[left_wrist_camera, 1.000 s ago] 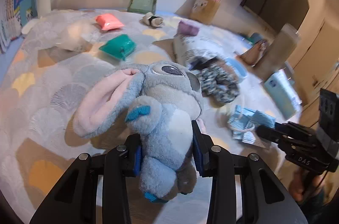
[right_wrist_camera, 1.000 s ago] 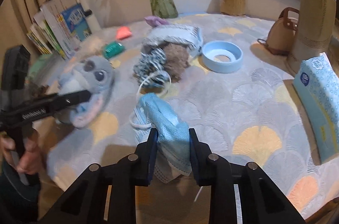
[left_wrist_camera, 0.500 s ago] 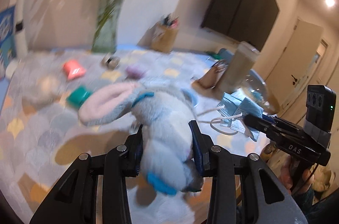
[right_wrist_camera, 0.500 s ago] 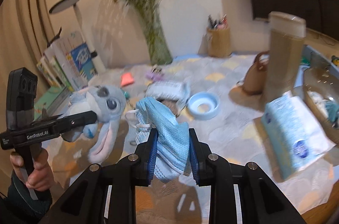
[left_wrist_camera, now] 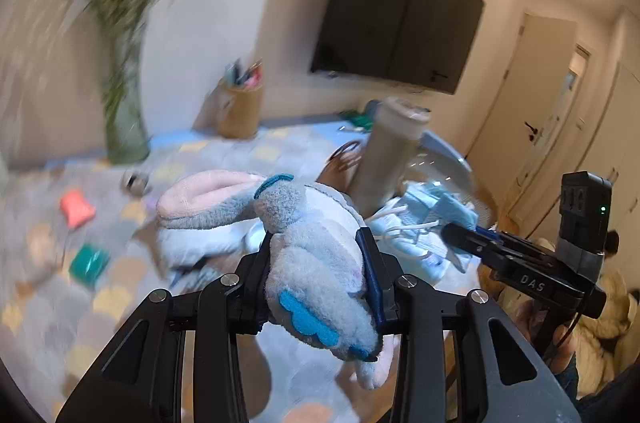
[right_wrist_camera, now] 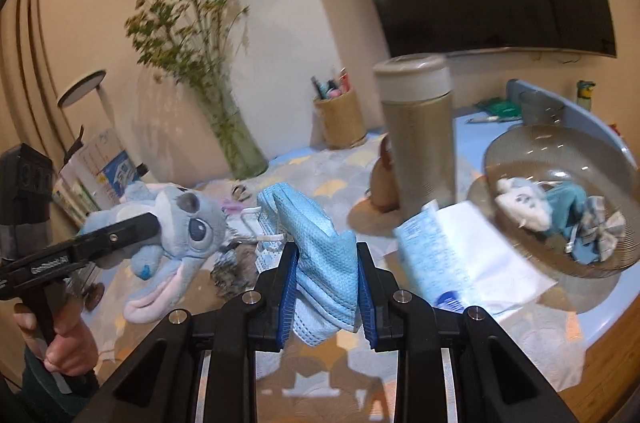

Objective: Organize soft objects
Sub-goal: 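Carry the plush with left tool while right tool carries the mask to the glass bowl, then open left tool over the bowl while right tool releases the mask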

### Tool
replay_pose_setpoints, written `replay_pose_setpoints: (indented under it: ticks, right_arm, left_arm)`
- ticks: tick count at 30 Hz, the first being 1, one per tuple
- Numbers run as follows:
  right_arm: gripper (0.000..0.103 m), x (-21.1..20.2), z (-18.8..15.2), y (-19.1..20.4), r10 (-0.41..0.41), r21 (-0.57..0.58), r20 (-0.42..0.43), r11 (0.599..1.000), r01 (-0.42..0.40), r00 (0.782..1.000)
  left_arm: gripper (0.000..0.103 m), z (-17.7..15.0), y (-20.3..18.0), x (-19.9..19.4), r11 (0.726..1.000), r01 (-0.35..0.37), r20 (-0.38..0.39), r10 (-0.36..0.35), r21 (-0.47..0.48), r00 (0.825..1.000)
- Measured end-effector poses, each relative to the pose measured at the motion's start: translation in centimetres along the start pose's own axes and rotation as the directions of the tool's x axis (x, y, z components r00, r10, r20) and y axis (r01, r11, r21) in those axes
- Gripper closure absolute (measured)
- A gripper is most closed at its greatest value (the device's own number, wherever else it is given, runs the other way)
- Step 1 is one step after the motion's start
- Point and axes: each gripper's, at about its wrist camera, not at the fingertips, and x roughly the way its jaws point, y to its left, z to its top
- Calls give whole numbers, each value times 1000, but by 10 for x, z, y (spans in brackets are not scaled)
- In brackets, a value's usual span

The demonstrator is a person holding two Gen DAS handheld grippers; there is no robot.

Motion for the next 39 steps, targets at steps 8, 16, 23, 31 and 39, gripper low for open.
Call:
replay_pose_setpoints:
  ticks: [8,16,23,31,39]
  right_arm:
    - [76,-51,35,-44,-136,67,138,990,127,981]
    - [76,-82,72,-159,-359,345,147,892,292,922]
    - [74,-57,75,-223,-448,454,47,806,380,893]
    - [38,-28,49,-270,-369,540,-94,761,359,924]
    - [38,-64,34,-260,-372,571,-46,752,330,927]
  left_arm:
    - [69,60,-103,22,980,115,48,-124,162,991]
    - [69,97,-209,107,944,199,-11,-203,264,979]
    - [69,97,-231,200,951,197,-95,-179,239,979]
    - [28,85,-235,256,945,216,-192,-170,247,967]
    - [24,81,-234,200,928,278,-158,-244,248,957]
